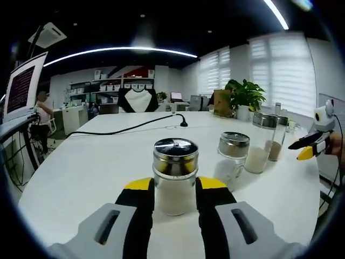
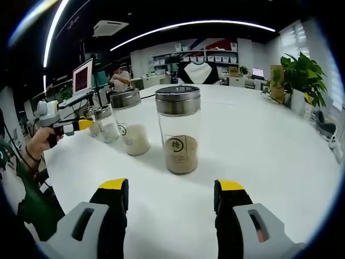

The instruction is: Rotate the seasoning bottle until the label or dispensing opening points toward the visible target arrow and the bottle remains upright within the marked orientation range

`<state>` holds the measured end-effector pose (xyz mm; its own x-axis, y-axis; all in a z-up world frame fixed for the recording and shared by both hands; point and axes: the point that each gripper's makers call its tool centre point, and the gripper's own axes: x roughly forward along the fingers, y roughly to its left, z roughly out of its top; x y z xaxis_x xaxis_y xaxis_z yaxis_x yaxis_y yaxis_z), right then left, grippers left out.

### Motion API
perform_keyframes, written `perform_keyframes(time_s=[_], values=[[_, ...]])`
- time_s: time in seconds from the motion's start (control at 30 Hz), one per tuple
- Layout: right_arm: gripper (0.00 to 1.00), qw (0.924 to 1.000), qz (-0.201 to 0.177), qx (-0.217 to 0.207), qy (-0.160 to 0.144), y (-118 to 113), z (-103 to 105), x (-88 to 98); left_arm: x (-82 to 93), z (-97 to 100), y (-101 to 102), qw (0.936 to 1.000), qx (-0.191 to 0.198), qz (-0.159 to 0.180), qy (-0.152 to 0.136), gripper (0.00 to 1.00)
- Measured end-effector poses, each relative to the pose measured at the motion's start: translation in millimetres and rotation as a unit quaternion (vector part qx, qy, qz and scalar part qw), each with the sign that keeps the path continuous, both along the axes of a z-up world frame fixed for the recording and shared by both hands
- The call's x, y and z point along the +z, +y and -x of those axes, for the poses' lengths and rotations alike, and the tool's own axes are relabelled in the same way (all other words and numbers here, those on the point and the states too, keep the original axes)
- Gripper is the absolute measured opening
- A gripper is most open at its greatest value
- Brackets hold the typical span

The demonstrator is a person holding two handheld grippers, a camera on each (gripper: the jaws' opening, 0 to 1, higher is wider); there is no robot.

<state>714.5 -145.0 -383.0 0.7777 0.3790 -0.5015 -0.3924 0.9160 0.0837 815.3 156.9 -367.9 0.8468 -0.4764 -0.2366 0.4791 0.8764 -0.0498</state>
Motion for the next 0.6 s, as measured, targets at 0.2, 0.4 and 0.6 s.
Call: perform_keyframes(time_s=[0.2,0.4,0.6], values=[[0.65,1.0000,0.000,-0.001,0.001,-0.8,0.9,-0.2,-0.1,0.4,0.5,0.9997,-0.025,0.001,-0.001,0.31],[0.65,1.0000,0.000,-0.004,-0.001,-3.2,1.7,0.9,0.2,2.6,0.0,0.9978,-0.067,-0.002,0.002,0.31],[0.65,1.0000,0.000,-0.006,0.001,-4.2,3.7,-0.2,0.5,4.2,-0.6,0.9956,-0.094,-0.004,0.002,0.31]])
